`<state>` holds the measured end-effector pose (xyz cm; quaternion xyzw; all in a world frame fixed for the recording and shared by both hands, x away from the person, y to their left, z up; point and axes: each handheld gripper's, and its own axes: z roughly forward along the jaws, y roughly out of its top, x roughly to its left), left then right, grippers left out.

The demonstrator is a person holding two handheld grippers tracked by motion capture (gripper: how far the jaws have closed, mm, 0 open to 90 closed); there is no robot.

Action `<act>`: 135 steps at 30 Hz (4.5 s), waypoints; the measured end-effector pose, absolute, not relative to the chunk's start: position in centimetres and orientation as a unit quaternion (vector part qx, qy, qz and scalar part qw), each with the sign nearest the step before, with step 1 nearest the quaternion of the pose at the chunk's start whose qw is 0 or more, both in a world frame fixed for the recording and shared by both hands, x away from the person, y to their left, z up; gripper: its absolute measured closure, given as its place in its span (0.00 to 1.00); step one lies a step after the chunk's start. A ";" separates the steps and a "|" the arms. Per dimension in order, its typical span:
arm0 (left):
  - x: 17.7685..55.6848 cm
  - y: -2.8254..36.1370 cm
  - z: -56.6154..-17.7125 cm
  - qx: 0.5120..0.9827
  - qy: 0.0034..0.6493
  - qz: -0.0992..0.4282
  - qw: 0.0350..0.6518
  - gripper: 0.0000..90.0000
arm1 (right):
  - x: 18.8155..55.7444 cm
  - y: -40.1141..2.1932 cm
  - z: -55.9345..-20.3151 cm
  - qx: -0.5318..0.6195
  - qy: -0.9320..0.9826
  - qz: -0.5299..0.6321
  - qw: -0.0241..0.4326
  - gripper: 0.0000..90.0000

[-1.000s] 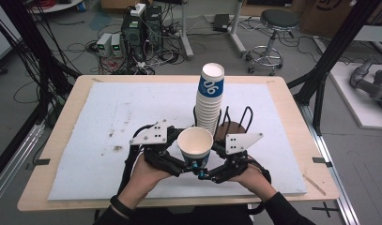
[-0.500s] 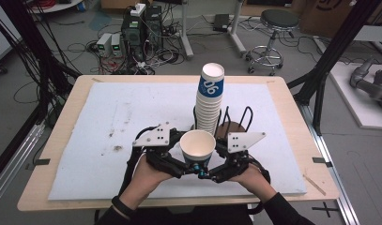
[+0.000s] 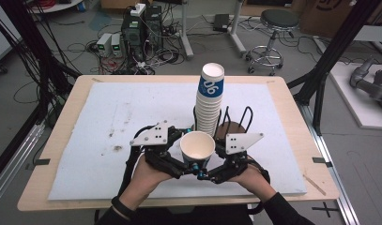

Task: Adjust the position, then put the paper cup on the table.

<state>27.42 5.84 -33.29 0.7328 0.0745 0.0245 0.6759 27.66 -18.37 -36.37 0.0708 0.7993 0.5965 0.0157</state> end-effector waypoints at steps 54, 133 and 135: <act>28.5 15.1 -35.3 0.737 0.159 0.133 0.644 0.23 | 30.4 -26.7 -35.5 0.217 0.771 0.581 0.145 0.23; 32.8 21.3 -35.1 0.660 0.298 0.283 0.630 0.23 | 30.7 -27.9 -34.4 0.230 0.766 0.574 0.173 0.23; 33.1 21.6 -35.2 0.657 0.305 0.287 0.627 0.23 | 30.7 -27.9 -34.4 0.231 0.766 0.574 0.174 0.23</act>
